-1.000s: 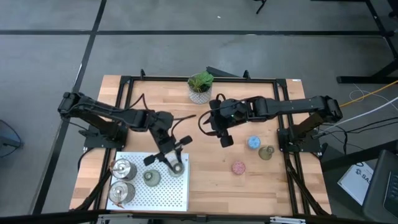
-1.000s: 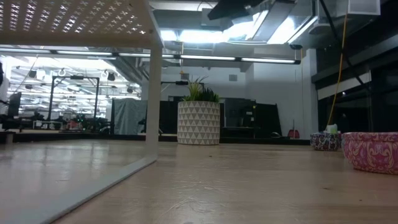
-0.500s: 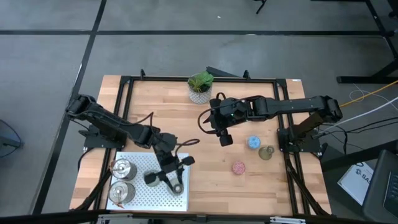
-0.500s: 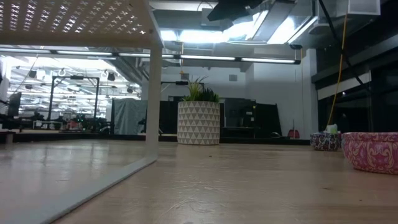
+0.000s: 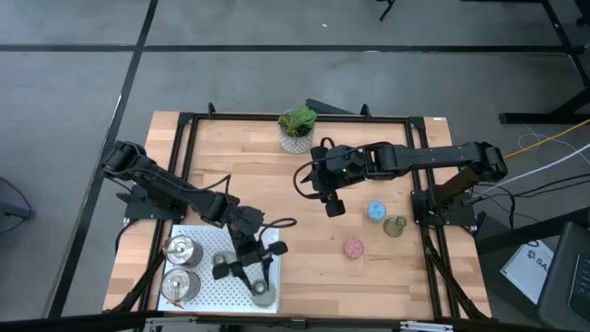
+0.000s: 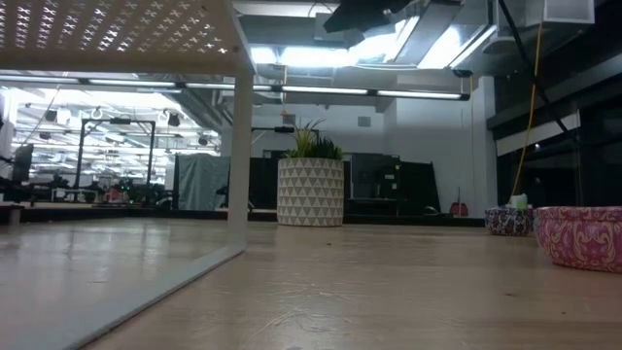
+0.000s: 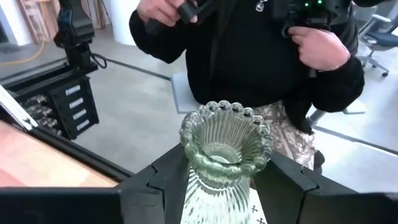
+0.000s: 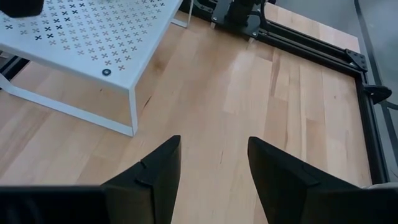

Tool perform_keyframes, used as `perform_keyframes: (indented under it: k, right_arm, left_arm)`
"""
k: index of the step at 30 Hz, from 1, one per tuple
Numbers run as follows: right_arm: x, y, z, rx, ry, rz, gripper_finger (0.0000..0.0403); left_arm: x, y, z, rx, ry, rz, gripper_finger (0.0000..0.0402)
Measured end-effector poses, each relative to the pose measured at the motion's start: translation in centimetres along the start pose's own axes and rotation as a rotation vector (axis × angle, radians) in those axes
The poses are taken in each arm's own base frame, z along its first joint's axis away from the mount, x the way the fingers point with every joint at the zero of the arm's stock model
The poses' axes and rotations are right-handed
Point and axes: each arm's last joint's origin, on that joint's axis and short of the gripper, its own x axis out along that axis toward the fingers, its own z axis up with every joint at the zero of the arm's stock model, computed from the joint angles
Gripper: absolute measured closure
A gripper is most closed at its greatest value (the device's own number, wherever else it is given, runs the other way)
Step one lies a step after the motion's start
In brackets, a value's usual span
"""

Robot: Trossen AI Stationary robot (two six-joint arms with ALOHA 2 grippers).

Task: Pick & Place candle stick holders
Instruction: Put the top transparent candle holder on the shelf

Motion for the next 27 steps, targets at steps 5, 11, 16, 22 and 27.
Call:
perform_keyframes:
  k: [5, 11, 16, 22, 27]
  right_arm:
    - [0.01, -0.04, 0.11, -0.001, -0.011, -0.006, 0.0216]
    - [0.03, -0.06, 0.16, -0.001, -0.017, -0.008, 0.0216]
    - [0.03, -0.05, 0.15, -0.001, -0.017, -0.007, 0.0216]
    - [0.03, -0.05, 0.15, -0.001, -0.016, -0.007, 0.0216]
    - [0.03, -0.05, 0.13, -0.001, -0.015, -0.006, 0.0216]
  left_arm:
    - [0.23, 0.13, -0.38, 0.008, 0.010, -0.022, 0.0249]
    - [0.18, 0.07, -0.46, -0.003, 0.016, -0.039, 0.0246]
    - [0.15, 0.07, -0.44, -0.011, 0.015, -0.038, 0.0238]
    - [-0.09, 0.20, -0.16, -0.020, -0.003, -0.031, 0.0225]
    - [-0.33, 0.07, 0.24, -0.010, -0.017, -0.019, 0.0216]
